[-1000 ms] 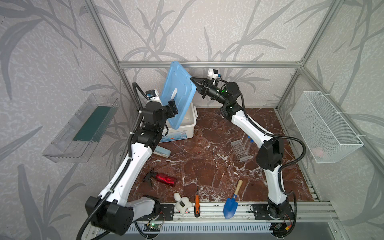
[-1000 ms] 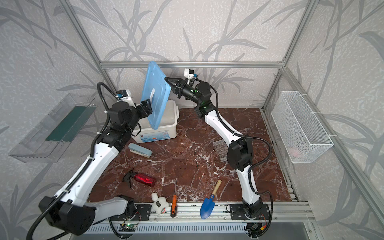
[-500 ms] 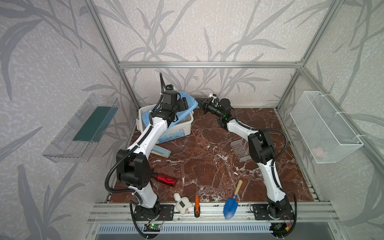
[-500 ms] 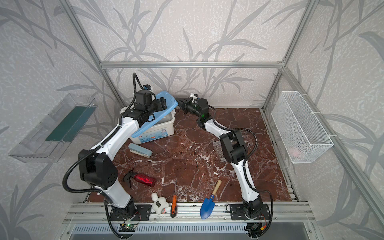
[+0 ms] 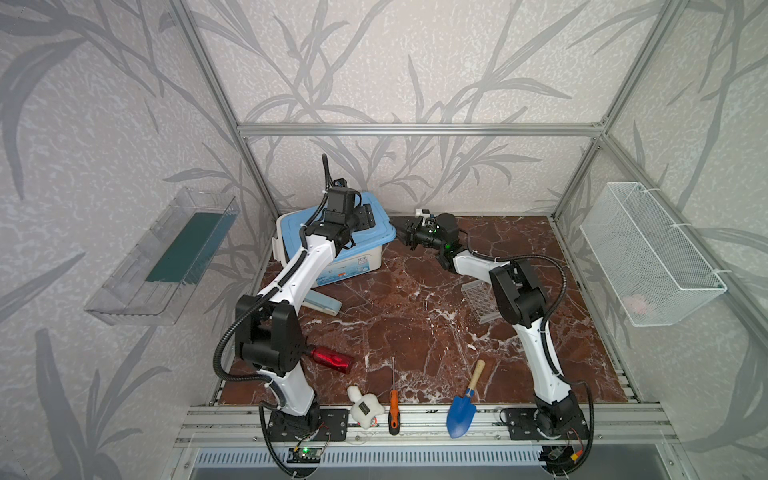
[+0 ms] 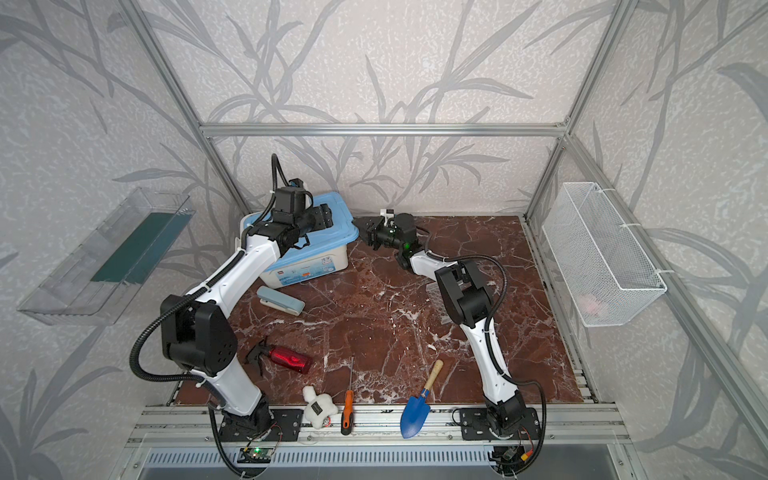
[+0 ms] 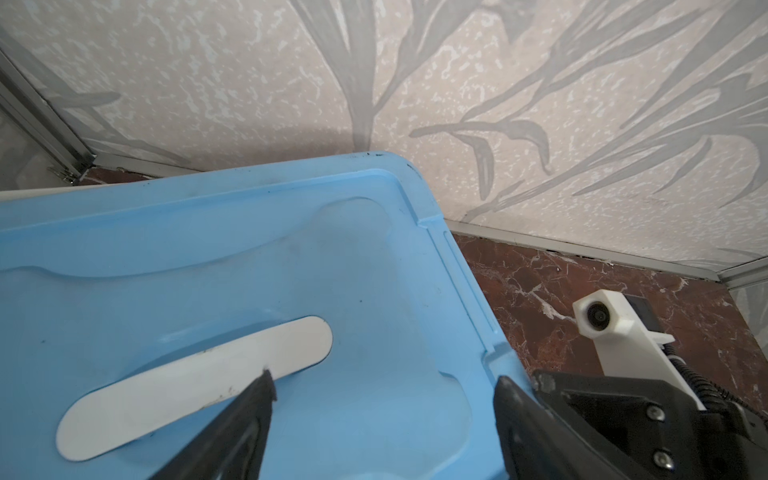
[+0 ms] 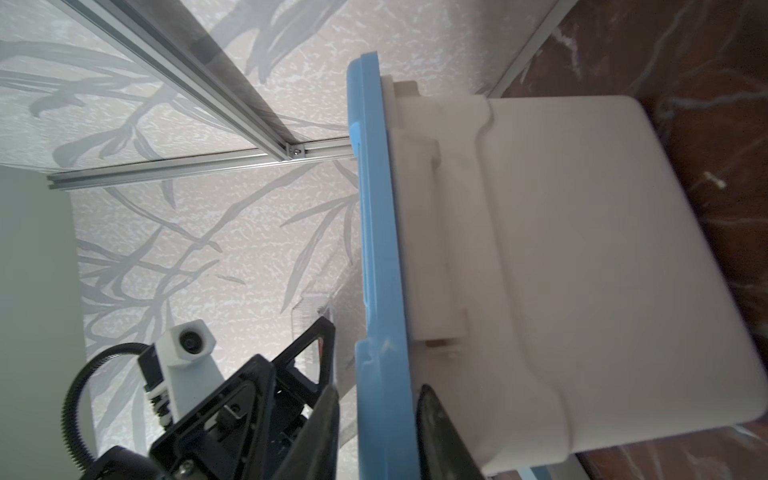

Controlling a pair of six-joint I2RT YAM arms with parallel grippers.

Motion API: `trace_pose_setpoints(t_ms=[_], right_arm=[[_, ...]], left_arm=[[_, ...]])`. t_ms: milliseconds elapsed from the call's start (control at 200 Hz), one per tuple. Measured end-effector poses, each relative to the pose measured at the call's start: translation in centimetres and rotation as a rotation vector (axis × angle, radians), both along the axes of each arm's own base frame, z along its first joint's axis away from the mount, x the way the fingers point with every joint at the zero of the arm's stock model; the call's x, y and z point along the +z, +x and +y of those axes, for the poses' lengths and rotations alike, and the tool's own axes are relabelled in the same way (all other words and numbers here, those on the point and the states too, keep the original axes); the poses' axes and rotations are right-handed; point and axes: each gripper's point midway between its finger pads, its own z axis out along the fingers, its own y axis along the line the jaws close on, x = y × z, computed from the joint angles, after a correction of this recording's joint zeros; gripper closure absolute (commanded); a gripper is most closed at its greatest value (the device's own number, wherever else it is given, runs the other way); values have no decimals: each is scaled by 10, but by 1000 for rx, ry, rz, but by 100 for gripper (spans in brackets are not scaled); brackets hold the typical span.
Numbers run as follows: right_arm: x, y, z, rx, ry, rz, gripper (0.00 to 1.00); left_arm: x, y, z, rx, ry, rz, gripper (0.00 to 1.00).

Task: Organize the chemistry lab equipment
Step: 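Lower the blue lid flat onto the white bin with both grippers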

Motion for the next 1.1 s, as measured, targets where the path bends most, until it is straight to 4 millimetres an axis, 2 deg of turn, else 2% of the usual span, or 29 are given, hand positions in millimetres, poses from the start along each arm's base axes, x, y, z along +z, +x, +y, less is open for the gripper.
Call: trace_pose_setpoints(t_ms=[135, 200, 320, 485, 575, 640, 785, 805, 965, 1104], right_arm=[[-15, -4, 0, 27, -106, -17, 55], [-17, -7, -1, 37, -172, -36, 53], [-8, -12, -5, 60, -295, -85, 51], [15, -19, -5, 97, -444, -187, 45], [22, -25, -3, 126, -504, -233, 45], [24, -31, 0, 151, -536, -257, 45], [30, -41, 5, 202, -615, -298, 46], [33, -42, 7, 206, -619, -308, 46], [45, -41, 17, 230, -669, -384, 49], [33, -38, 24, 261, -730, -417, 50]], left_arm=[[0, -7, 6, 19, 16, 19, 16], [4, -13, 13, 36, 26, 32, 16], [16, -27, 36, 87, 42, 45, 16], [40, -54, 71, 177, 86, 40, 16], [44, -69, 89, 226, 107, 49, 16], [40, -79, 100, 257, 123, 65, 15], [15, -102, 123, 318, 160, 144, 13], [11, -105, 127, 328, 166, 158, 11], [-9, -118, 152, 408, 207, 225, 10], [-24, -127, 167, 461, 245, 265, 10]])
